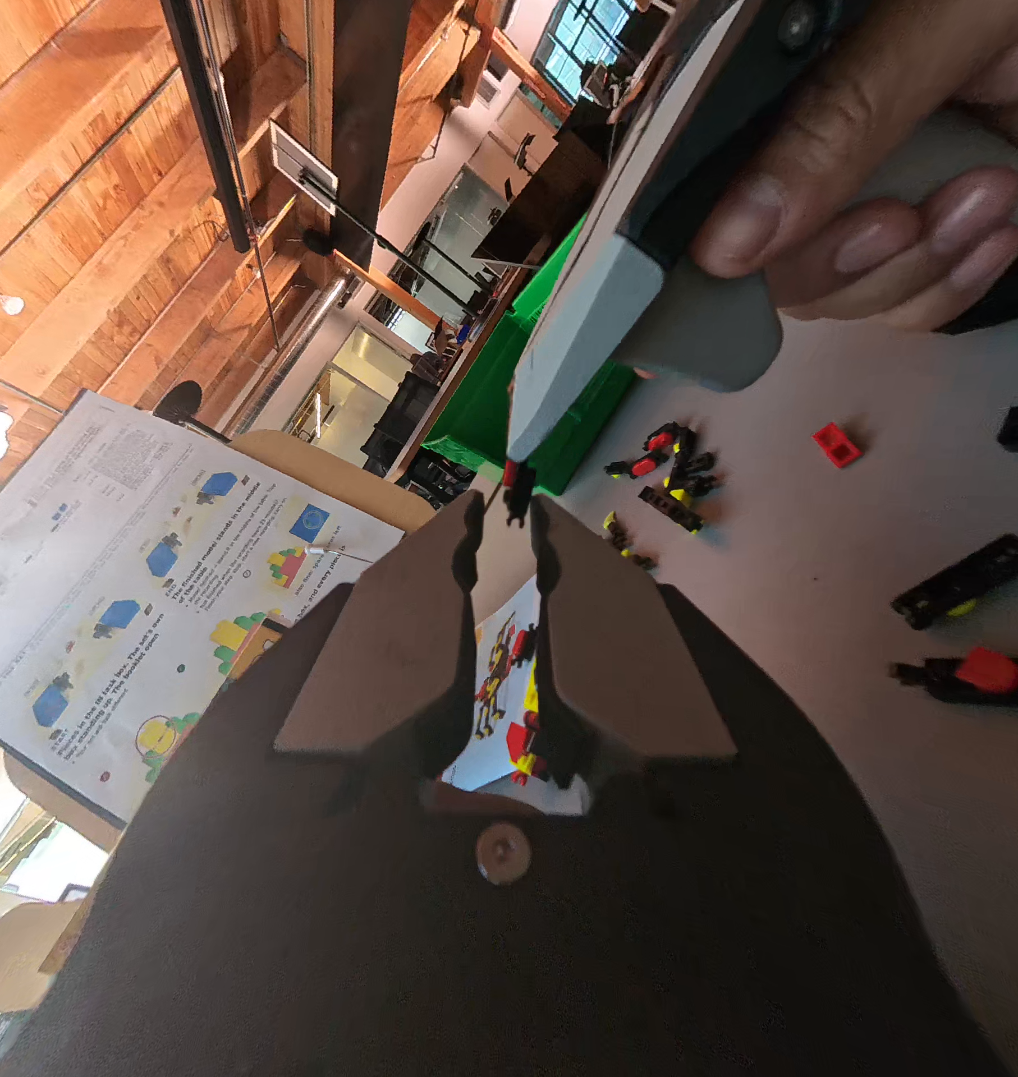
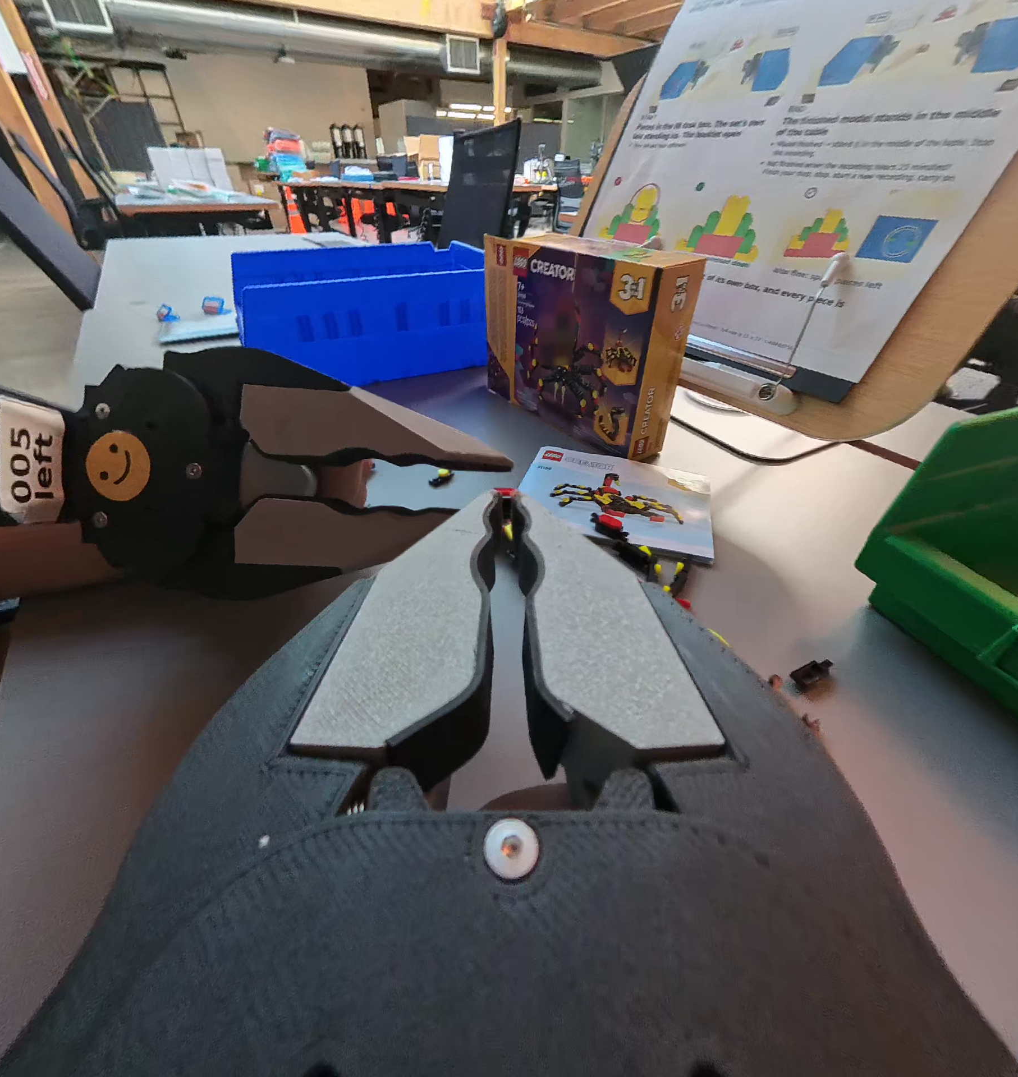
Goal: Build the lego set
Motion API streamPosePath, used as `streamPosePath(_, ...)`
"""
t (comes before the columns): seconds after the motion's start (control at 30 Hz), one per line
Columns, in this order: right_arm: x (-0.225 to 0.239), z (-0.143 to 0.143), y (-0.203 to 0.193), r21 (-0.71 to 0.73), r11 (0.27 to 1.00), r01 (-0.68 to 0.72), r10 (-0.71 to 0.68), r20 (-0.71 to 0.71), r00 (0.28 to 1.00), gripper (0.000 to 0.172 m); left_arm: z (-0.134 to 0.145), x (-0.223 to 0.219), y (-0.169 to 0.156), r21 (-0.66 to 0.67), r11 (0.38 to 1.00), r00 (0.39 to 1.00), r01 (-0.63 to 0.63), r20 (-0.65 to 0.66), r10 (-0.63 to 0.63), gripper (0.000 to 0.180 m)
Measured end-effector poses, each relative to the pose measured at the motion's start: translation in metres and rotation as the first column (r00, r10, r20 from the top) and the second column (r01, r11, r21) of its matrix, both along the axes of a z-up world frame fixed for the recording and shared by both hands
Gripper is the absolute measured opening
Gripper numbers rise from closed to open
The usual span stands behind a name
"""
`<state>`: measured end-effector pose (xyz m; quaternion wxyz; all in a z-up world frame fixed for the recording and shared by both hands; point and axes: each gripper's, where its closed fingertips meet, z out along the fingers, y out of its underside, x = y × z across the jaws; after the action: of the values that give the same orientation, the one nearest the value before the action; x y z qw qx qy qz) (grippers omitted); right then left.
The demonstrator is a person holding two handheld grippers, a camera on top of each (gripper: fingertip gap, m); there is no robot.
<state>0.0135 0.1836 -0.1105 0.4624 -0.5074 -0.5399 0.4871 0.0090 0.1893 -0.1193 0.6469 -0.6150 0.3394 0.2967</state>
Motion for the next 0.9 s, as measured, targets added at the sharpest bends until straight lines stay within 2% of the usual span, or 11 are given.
streamPosePath(0.03,0.001,0.002,0.004,-0.022,1.0,0.013,-0.013,-0.012,1.0,0.0,0.002,-0.002,0.0,0.006,1.0,1.0,-0.01,0.002,0.01,0.013)
streamPosePath(0.2,0.005,0.009,0.012,-0.159,0.987,0.01,-0.018,-0.054,0.998,0.0,0.003,-0.004,0.0,0.021,1.0,0.999,-0.023,-0.024,0.024,0.011)
streamPosePath(0.4,0.003,0.007,0.002,-0.269,0.96,-0.077,0.067,-0.048,0.997,0.0,0.005,0.0,-0.001,0.047,0.998,0.997,-0.029,-0.076,0.032,0.007)
streamPosePath(0.6,0.004,0.005,0.0,-0.46,0.873,-0.16,0.142,-0.074,0.987,0.0,0.006,0.002,-0.003,0.075,0.996,0.977,-0.047,-0.206,0.061,0.005)
streamPosePath(0.67,0.005,0.006,0.0,-0.47,0.866,-0.172,0.15,-0.085,0.985,0.0,0.005,0.003,-0.003,0.041,0.999,0.991,-0.023,-0.133,0.028,0.005)
streamPosePath(0.77,0.006,0.008,-0.004,-0.438,0.879,-0.188,0.162,-0.097,0.982,0.0,0.005,0.004,-0.005,-0.034,0.997,0.996,0.063,0.061,-0.061,0.005)
streamPosePath(0.9,0.009,0.018,-0.009,-0.385,0.896,-0.22,0.176,-0.146,0.973,0.006,0.005,0.007,-0.009,-0.116,0.969,0.928,0.217,0.333,-0.168,0.004)
